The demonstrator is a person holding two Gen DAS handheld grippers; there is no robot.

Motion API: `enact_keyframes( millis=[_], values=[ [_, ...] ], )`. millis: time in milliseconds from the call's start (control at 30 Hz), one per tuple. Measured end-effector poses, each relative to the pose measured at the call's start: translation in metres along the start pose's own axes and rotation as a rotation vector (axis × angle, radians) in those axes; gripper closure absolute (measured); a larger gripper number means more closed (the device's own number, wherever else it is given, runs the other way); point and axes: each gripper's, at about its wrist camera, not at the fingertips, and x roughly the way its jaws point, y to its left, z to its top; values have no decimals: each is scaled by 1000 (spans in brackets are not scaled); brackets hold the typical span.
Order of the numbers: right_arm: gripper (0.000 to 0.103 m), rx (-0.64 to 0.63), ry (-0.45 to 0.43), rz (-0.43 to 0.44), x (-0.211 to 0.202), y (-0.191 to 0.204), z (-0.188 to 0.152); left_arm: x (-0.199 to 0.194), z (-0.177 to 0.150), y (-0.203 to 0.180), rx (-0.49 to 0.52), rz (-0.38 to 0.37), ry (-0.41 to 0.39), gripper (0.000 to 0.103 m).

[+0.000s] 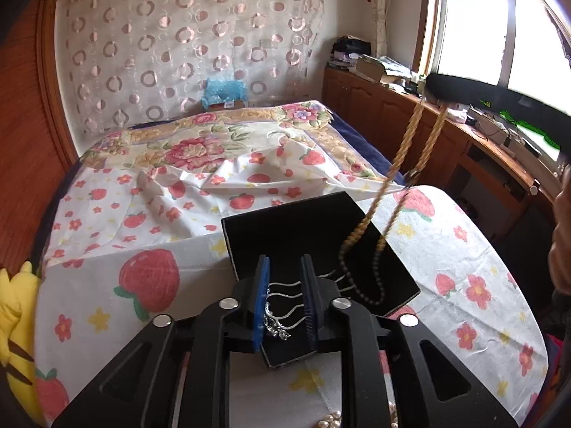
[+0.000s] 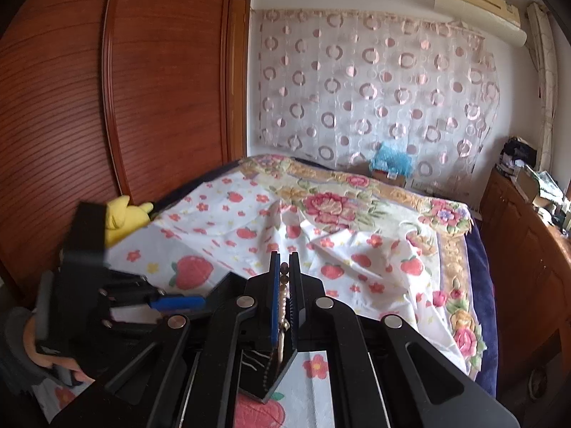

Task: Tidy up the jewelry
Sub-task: 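Open the left tool dropping the comb while the right tool releases the pearls into the box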

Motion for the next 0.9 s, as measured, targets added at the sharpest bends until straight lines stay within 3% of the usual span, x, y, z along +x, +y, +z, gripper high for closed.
enact_keyframes(
  millis=[333,467,667,900],
  values=[
    [96,21,78,-11,23,6,-31,-45,-21,3,-5,-4,-58,76],
    [90,32,80,-19,17,9,-39,-60,-35,3,-5,5,-59,76],
    [89,52,87,-10,-4,23,-66,-82,-60,5,-19,2,-58,73],
    [89,112,90,8,-32,41,-107,-100,-89,0,-17,-2,-54,55]
  ],
)
